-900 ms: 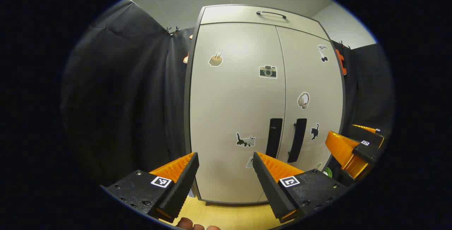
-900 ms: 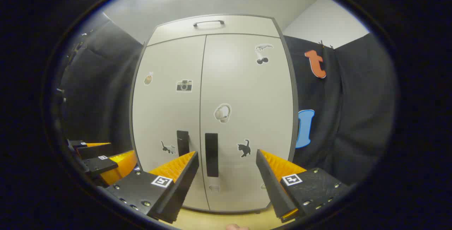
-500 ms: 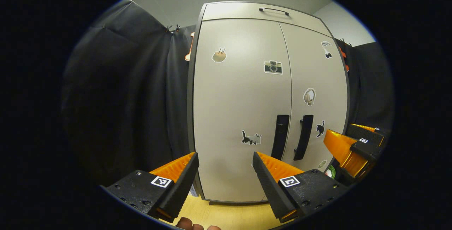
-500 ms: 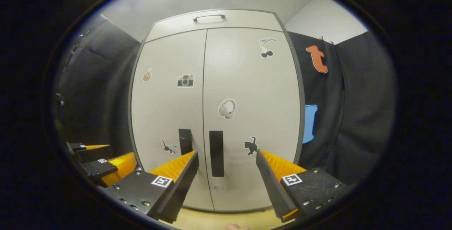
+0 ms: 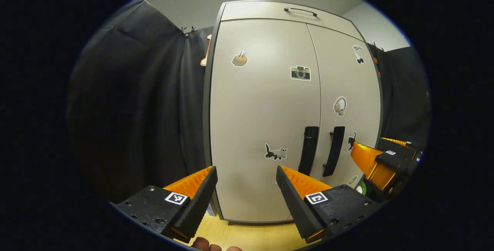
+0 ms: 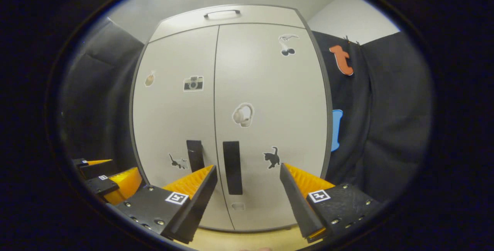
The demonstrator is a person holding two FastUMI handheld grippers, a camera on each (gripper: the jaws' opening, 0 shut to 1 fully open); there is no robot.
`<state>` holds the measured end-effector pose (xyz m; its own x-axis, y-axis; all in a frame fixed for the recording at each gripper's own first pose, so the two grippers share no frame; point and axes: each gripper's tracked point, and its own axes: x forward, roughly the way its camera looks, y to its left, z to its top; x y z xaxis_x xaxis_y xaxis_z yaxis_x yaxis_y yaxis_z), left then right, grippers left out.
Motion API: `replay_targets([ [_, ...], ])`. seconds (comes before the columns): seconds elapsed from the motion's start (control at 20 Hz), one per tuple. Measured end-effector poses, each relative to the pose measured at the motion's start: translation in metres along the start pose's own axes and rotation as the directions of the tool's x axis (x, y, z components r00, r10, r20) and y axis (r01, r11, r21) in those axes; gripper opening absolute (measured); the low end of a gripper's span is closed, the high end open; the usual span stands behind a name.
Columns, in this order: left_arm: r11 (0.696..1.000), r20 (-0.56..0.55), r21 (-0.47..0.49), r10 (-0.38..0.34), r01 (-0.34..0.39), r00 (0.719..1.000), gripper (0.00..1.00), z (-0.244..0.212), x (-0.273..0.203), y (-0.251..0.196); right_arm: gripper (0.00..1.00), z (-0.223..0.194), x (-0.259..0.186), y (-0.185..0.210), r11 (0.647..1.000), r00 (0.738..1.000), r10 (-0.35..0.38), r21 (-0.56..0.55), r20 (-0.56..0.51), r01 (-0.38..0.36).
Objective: Open the right door of the double-door shoe cabinet with the right hand, and open the left door with the left hand.
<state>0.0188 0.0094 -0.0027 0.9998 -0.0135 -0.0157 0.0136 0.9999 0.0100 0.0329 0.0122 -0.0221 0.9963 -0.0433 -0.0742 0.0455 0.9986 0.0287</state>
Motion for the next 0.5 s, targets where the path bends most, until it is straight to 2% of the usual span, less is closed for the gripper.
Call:
replay_targets([
  [0.25, 1.0, -0.005, 0.001, -0.003, 0.003, 1.0, 0.95, -0.002, 0.002, 0.005, 0.97, -0.013, 0.019, 0.009, 1.0, 0.999, 0.006, -0.002, -0.05, -0.006],
  [0.45, 1.0, -0.017, -0.003, 0.013, -0.013, 1.0, 0.95, -0.006, 0.001, 0.017, 0.97, -0.014, 0.038, 0.014, 1.0, 0.999, 0.001, -0.021, -0.05, -0.002],
  [0.5, 1.0, -0.023, -0.006, 0.018, -0.018, 1.0, 0.95, -0.009, 0.001, 0.02, 0.92, -0.013, 0.043, 0.015, 1.0, 0.999, 0.0, -0.026, -0.048, -0.002],
])
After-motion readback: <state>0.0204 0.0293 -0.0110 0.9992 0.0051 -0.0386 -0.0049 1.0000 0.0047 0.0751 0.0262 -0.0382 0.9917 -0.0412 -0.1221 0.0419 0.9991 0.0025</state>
